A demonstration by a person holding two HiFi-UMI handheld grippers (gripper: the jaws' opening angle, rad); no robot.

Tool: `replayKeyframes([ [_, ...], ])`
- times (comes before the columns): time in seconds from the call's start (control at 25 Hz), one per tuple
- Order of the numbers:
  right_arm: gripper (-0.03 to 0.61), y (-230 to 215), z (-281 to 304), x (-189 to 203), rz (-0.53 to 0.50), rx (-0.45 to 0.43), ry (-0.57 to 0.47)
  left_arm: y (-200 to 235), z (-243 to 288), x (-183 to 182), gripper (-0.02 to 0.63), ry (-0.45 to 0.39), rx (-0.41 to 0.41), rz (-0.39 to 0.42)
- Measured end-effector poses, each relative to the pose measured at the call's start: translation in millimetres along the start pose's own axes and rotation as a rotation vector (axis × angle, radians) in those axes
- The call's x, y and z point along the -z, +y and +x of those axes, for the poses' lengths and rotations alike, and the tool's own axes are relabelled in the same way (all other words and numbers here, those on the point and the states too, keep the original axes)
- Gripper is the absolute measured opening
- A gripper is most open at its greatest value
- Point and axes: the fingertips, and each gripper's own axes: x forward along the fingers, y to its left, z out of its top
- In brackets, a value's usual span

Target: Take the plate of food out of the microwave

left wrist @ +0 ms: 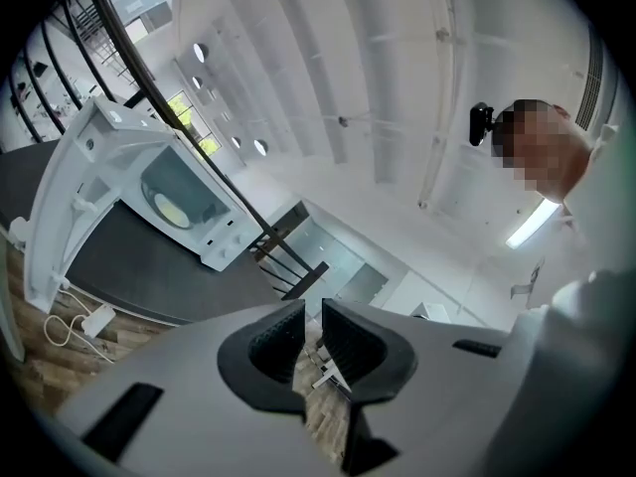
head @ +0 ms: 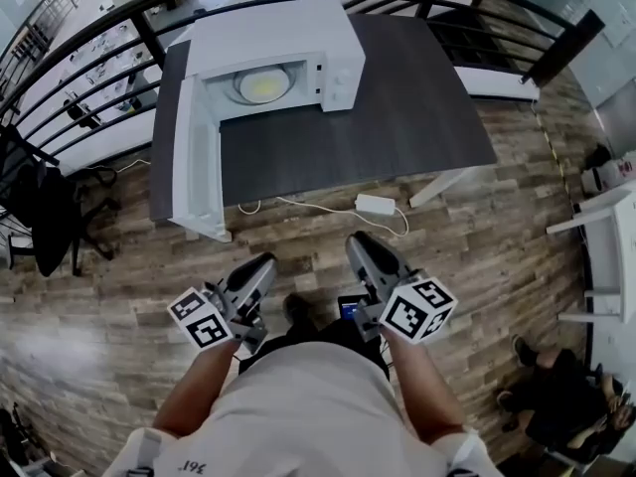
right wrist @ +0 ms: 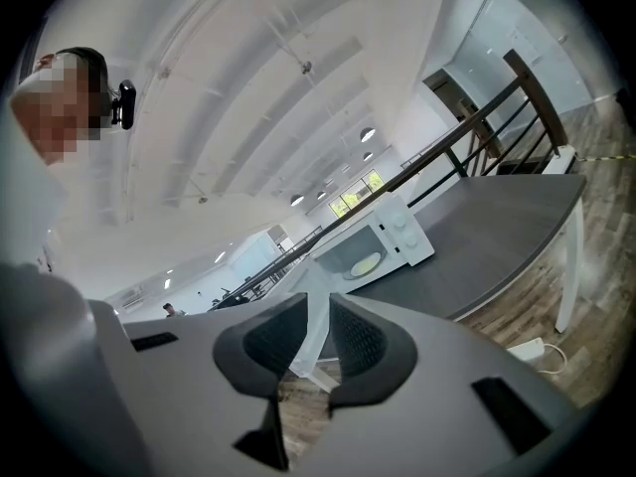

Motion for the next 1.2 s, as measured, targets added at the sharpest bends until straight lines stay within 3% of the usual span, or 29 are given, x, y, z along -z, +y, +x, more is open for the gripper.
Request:
replayKeyframes([
  [0.24, 0.048, -10, 28, -13, -0.013, 0.02, 0.015, 21, 17, -9, 0.034, 0.022, -0.002, -0.025],
  [0.52, 0.048, -42, 77, -34, -0.018, -0.028, 0.065, 49, 48, -29, 0.034, -0.005, -0.052, -0.017],
  [1.0, 0.048, -126, 167, -118, -0.076, -0.093, 0.146, 116, 160, -82, 0.034, -0.057, -0.168, -0.022],
  [1.2, 0.048, -155, 185, -131, -0.074, -0.104, 0.181, 135, 189, -90, 0.035, -0.07, -0.218, -0.025],
])
